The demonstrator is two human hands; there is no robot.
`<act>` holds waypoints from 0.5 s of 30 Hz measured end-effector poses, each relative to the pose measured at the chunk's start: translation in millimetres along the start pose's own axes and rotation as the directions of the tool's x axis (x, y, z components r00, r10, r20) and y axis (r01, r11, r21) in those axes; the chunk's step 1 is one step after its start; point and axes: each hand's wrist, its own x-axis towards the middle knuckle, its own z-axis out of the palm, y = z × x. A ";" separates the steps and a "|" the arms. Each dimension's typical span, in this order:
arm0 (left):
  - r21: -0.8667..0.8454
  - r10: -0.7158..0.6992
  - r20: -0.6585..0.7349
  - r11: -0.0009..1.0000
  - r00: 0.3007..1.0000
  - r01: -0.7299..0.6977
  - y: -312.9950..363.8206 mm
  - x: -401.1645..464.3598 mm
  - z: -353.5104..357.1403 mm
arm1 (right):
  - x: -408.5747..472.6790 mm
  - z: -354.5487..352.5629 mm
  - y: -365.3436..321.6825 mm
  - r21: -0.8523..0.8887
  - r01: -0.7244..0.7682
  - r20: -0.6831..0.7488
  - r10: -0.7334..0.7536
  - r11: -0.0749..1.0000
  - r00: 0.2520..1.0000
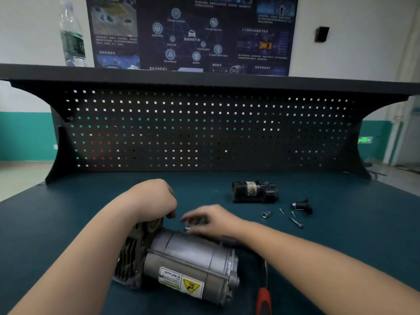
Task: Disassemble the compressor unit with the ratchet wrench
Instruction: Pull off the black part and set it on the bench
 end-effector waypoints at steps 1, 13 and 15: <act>-0.008 -0.003 -0.004 1.000 1.000 0.003 -0.4 0.0 0.1 | -1.2 -8.8 6.7 0.127 -0.049 -0.116 0.064 0.991 0.991; -0.063 -0.012 -0.057 0.998 0.998 0.009 -8.6 7.7 6.2 | -3.9 -65.8 134.3 0.034 -0.736 -0.475 0.659 0.676 0.583; -0.059 -0.009 -0.062 0.998 0.998 0.006 -8.8 8.2 6.3 | -0.3 -59.5 132.2 -0.058 -0.768 -0.427 0.679 0.638 0.597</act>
